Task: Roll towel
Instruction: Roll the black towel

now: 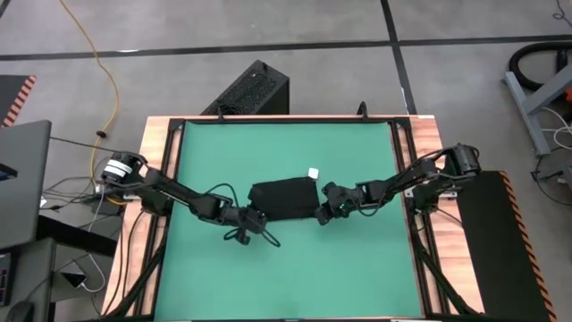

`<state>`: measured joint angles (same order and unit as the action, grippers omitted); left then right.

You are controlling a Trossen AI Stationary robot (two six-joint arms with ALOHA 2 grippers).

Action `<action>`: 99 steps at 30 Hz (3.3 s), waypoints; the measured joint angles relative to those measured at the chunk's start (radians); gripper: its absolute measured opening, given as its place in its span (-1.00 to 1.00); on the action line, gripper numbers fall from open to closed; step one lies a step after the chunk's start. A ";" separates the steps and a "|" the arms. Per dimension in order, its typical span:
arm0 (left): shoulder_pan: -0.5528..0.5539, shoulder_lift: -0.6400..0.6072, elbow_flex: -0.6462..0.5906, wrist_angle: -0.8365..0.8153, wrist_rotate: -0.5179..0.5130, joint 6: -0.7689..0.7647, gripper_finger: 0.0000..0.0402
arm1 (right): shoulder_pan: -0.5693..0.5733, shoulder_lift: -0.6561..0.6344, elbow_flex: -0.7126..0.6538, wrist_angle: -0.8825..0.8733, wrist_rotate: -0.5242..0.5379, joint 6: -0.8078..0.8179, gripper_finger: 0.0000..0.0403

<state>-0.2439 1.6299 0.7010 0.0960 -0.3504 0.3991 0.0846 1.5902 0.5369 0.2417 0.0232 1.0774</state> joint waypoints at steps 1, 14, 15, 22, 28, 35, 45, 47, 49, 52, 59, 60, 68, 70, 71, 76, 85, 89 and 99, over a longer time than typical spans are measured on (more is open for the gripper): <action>0.002 0.000 0.000 0.000 0.007 -0.004 -1.00 | 0.000 0.000 0.000 0.000 0.000 -0.001 -0.92; 0.059 0.004 -0.069 0.028 0.058 -0.132 -1.00 | 0.017 0.000 0.000 0.010 0.012 -0.036 -0.88; 0.060 0.004 -0.075 0.039 0.058 -0.135 -1.00 | 0.019 0.000 0.000 0.018 0.012 -0.049 -0.87; 0.061 0.004 -0.084 0.046 0.076 -0.135 -1.00 | 0.041 0.004 -0.003 0.144 0.011 -0.246 -0.76; 0.061 0.006 -0.084 -0.011 0.080 -0.149 -1.00 | 0.047 0.003 0.004 0.126 0.031 -0.249 -0.75; 0.061 0.005 -0.083 -0.028 0.094 -0.148 -1.00 | 0.044 0.001 0.006 0.072 0.085 -0.253 -0.71; 0.061 0.005 -0.083 -0.033 0.105 -0.130 -1.00 | 0.044 -0.082 0.006 0.036 0.157 -0.382 -0.42; 0.061 0.005 -0.083 -0.034 0.106 -0.130 -1.00 | 0.043 -0.108 0.006 0.012 0.183 -0.408 -0.35; 0.061 0.005 -0.083 -0.035 0.108 -0.129 -1.00 | 0.043 -0.134 0.006 -0.016 0.214 -0.444 -0.28; 0.061 0.005 -0.083 -0.041 0.110 -0.129 -1.00 | 0.051 -0.166 0.006 -0.017 0.243 -0.594 -0.21; 0.064 0.004 -0.083 -0.057 0.142 -0.143 -1.00 | 0.151 -0.193 0.007 0.086 0.244 -0.975 -0.29; 0.066 0.005 -0.084 -0.056 0.146 -0.146 -1.00 | 0.158 -0.180 0.007 0.083 0.246 -0.981 -0.34; 0.079 0.005 -0.084 -0.056 0.165 -0.151 -1.00 | 0.146 -0.043 0.007 0.093 0.289 -1.000 -0.66; 0.079 0.005 -0.084 -0.055 0.165 -0.151 -1.00 | 0.128 -0.020 0.007 0.096 0.291 -1.008 -0.68; 0.079 0.005 -0.084 -0.055 0.165 -0.151 -1.00 | 0.118 -0.011 0.007 0.097 0.291 -1.010 -0.68; 0.079 0.006 -0.084 -0.058 0.164 -0.151 -1.00 | 0.077 0.003 0.007 0.107 0.291 -1.015 -0.69; 0.079 0.006 -0.084 -0.059 0.178 -0.139 -1.00 | 0.031 0.062 0.010 0.123 0.223 -0.981 -0.69; 0.079 -0.001 -0.084 -0.060 0.179 -0.143 -1.00 | 0.030 0.113 0.010 0.136 0.232 -0.953 -0.69; 0.077 -0.017 -0.082 -0.126 0.195 -0.112 -1.00 | 0.037 0.119 0.009 0.143 0.244 -0.915 -0.69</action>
<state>-0.1673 1.6127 0.6186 -0.0296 -0.1549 0.2872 0.1217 1.7092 0.5459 0.3850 0.2671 0.1628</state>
